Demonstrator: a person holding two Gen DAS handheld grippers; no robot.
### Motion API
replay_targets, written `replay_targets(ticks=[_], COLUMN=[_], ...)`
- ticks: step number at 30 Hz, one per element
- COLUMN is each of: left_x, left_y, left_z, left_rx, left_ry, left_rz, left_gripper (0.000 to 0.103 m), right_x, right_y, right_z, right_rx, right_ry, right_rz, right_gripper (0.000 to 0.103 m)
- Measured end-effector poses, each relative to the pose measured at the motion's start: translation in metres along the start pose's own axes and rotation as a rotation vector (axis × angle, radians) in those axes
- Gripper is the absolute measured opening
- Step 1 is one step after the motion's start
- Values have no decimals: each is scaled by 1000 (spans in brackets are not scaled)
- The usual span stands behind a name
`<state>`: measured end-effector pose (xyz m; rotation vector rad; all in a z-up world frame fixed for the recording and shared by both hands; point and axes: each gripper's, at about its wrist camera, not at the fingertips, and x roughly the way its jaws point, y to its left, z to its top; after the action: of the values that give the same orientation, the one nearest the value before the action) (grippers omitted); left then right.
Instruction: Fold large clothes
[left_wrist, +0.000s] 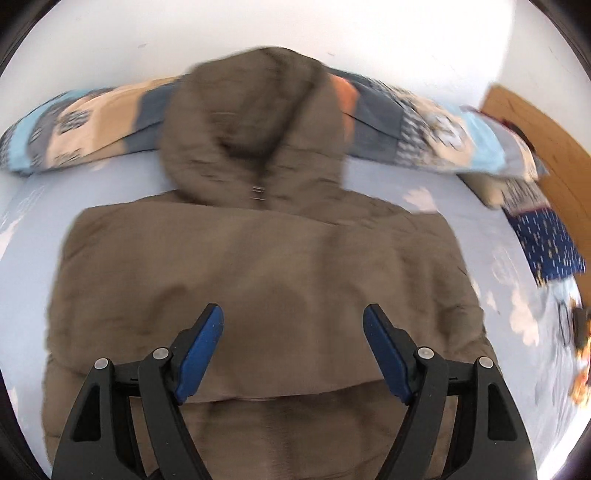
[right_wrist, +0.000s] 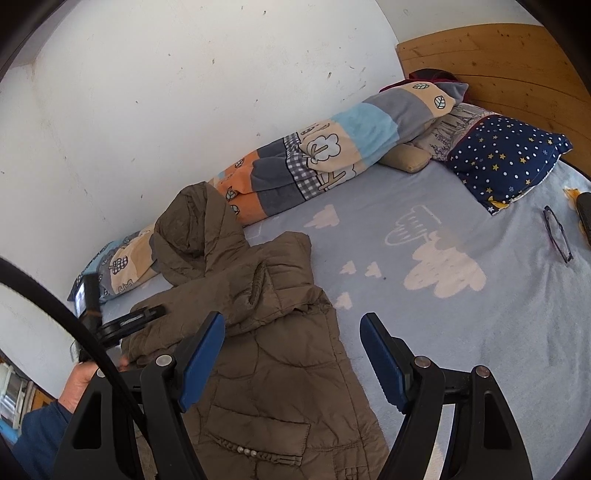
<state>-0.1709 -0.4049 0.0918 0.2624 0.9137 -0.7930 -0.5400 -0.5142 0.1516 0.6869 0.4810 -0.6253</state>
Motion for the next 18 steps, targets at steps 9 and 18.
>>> replay_targets(ticks=[9,18], left_x=[10,-146], left_y=[-33,-33], left_z=[-9,-47], left_rx=[17,74], left_ry=[66,-160], left_rz=[11,-64], left_gripper=[77,77], right_x=[7,3], right_y=[-9,1], right_z=[2,3], right_rx=[22,-5], right_ry=[19,-4], right_rz=[-19,-7], right_gripper=[80,80])
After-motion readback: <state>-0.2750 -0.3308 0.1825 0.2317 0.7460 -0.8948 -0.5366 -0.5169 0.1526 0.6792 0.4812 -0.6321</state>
